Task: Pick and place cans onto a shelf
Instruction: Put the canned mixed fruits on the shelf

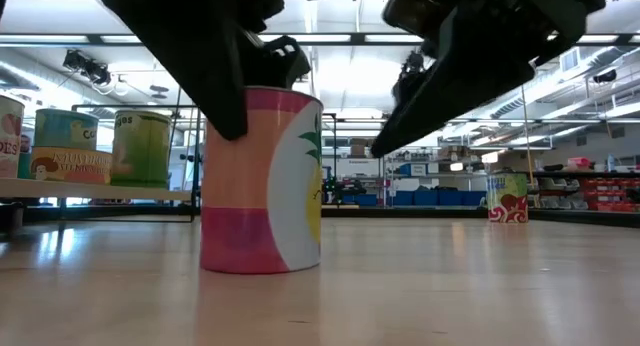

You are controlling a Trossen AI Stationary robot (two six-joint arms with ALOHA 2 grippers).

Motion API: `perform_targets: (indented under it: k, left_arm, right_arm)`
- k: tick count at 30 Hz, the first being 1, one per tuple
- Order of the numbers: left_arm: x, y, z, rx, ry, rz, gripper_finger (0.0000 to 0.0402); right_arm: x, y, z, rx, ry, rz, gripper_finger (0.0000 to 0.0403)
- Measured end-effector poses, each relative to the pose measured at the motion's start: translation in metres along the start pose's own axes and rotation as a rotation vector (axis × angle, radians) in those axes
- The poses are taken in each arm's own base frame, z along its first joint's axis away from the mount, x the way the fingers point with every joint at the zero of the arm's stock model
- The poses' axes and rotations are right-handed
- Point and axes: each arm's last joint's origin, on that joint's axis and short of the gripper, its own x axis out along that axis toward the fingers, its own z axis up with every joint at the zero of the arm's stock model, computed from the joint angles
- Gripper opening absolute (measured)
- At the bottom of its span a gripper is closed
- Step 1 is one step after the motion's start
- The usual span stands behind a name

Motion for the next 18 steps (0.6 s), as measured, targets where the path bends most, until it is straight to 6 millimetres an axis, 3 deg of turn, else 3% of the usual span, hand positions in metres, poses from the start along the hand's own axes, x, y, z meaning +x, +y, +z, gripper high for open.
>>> perform_targets:
  k: [2, 7, 11, 18]
  left_arm:
    - [0.0, -0.001, 0.0, -0.021, 0.001, 0.002, 0.0285]
    - [-0.018, 0.003, -0.006, -0.231, 0.096, 0.024, 0.0283]
    - [-0.053, 0.0, -0.004, -0.399, 0.171, 0.059, 0.0283]
    - [-0.128, -0.023, 0.006, -0.606, 0.131, 0.054, 0.0283]
  right_arm:
    - [-0.011, -0.003, 0.001, 0.014, 0.02, -0.033, 0.0373]
    - [-0.045, -0.01, 0.004, 0.071, 0.043, -0.168, 0.0373]
    - [-0.062, -0.014, 0.006, 0.096, 0.016, -0.234, 0.0373]
    - [-0.062, -0.011, 0.006, 0.092, 0.009, -0.227, 0.0373]
